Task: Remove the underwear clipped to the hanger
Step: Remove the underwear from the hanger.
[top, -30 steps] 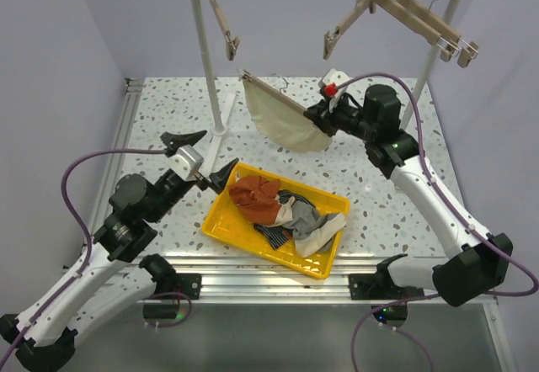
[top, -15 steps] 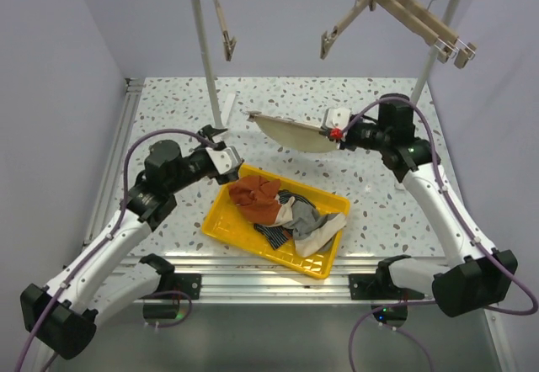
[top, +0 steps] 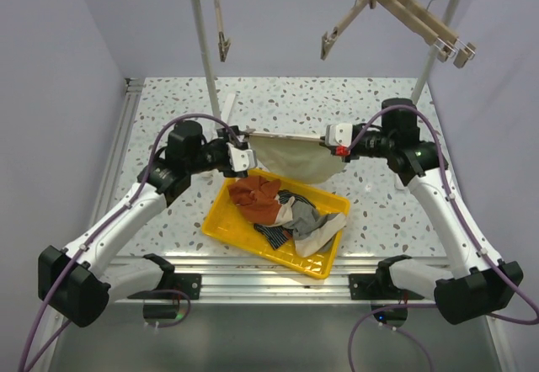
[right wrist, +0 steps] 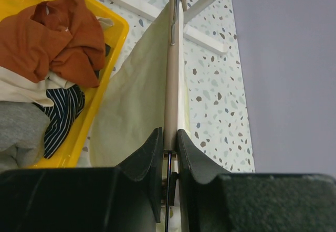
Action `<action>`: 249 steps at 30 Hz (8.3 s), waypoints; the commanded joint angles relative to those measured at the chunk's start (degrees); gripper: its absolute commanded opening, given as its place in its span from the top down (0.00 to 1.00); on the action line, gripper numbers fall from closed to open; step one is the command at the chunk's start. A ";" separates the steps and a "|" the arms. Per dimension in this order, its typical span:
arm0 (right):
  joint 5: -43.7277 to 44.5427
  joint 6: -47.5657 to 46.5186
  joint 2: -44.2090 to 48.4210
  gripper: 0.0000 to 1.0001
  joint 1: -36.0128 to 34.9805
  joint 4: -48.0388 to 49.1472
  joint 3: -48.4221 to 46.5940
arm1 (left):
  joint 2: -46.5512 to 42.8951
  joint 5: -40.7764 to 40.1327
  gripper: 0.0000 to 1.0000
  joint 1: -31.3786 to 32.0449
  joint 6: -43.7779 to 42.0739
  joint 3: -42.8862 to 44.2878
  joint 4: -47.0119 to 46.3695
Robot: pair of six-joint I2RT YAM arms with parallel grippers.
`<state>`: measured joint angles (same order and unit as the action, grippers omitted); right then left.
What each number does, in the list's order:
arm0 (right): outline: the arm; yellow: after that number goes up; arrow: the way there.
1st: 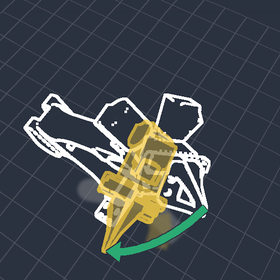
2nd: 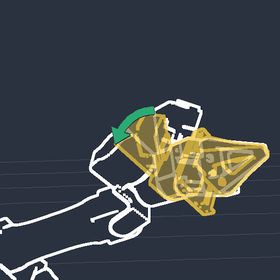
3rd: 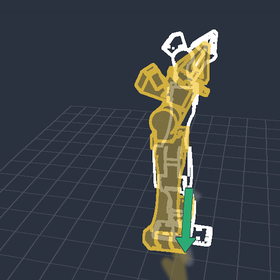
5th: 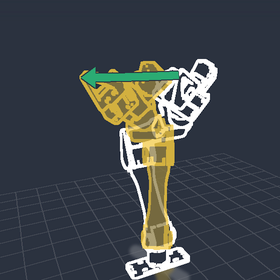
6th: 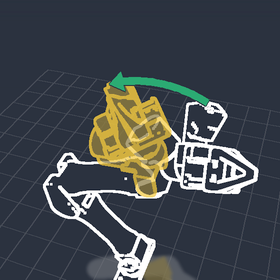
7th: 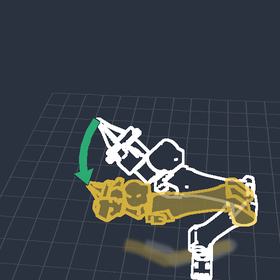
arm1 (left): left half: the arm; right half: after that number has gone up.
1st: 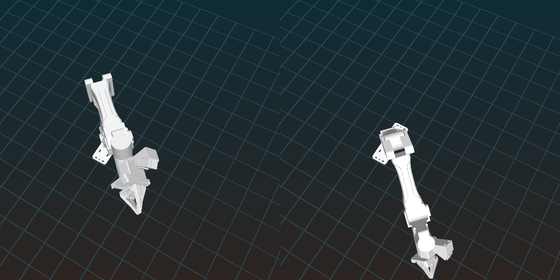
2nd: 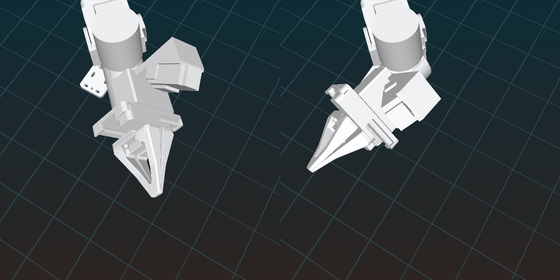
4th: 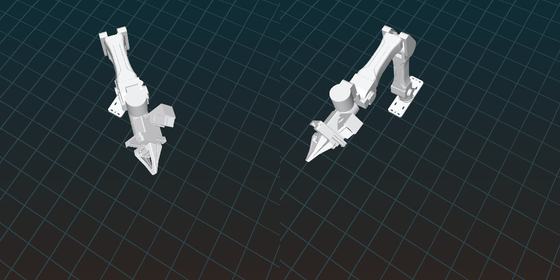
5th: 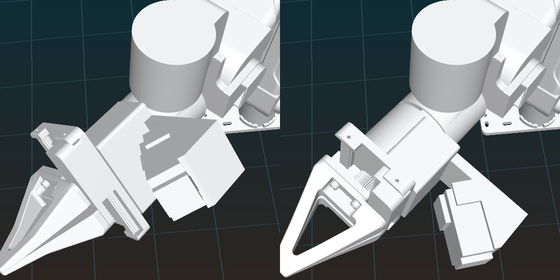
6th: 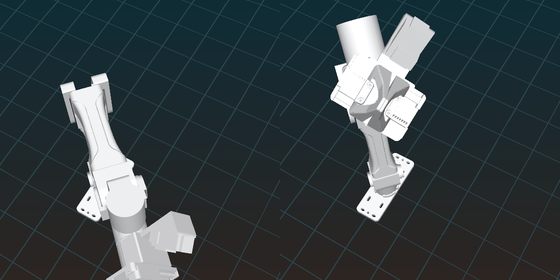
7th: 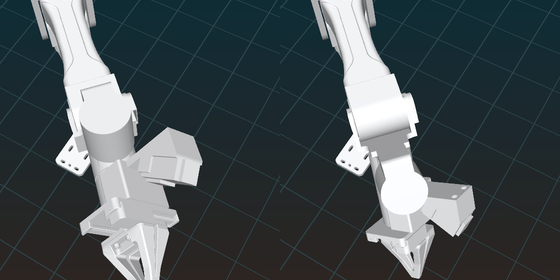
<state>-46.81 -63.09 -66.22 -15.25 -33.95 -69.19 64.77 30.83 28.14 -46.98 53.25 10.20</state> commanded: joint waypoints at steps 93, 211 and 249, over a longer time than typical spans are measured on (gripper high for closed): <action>-7.25 7.22 -3.64 0.01 3.29 -8.20 -9.62 | 11.43 -5.42 1.00 5.26 -2.59 10.20 3.86; -6.37 -4.06 -25.36 0.87 2.33 -38.03 -32.76 | 10.90 1.78 1.00 4.20 14.46 16.27 12.04; 6.63 2.53 -26.77 0.36 -12.44 -29.06 -31.80 | 12.66 1.60 1.00 4.38 12.18 17.59 15.20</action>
<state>-44.14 -61.32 -92.51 -27.73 -63.68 -98.80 78.26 31.07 32.32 -33.71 68.79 25.65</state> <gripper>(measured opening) 0.657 0.094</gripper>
